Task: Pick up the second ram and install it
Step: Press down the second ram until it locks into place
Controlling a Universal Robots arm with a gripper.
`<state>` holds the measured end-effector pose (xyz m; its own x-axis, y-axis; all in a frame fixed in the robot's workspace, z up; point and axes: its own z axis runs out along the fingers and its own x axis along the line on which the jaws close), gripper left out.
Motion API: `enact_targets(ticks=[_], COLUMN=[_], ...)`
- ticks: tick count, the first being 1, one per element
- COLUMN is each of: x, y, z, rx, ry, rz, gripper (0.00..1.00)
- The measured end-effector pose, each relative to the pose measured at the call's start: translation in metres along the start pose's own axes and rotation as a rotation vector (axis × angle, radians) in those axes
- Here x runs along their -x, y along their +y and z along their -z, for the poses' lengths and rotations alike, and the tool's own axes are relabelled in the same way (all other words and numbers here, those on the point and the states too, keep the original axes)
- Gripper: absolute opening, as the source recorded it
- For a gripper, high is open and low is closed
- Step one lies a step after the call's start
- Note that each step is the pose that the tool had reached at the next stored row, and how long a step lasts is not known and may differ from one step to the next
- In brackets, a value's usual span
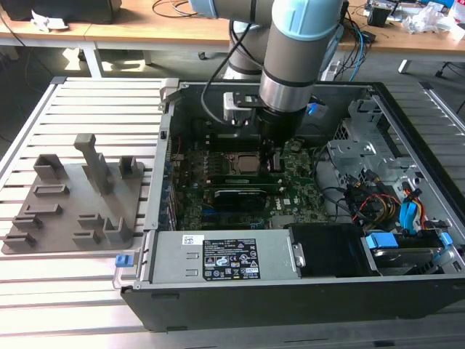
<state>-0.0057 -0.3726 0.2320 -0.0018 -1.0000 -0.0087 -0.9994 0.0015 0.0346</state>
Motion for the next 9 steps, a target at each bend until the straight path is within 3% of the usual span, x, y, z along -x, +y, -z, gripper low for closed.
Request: enact_targets(ticks=[3, 5, 6, 9], x=[0.0006, 0.0006, 0.0007, 0.001], y=[0.0292, 0.0555, 0.0599, 0.0602], z=[-0.001, -0.0022, -0.0025, -0.0048], rx=[-0.0023, -0.0041, -0.0047, -0.0043], ry=[0.0, 0.0, 0.0, 0.0008], rz=[0.0, 0.0, 0.0, 0.0], gripper=[0.11, 0.11, 0.11, 0.11])
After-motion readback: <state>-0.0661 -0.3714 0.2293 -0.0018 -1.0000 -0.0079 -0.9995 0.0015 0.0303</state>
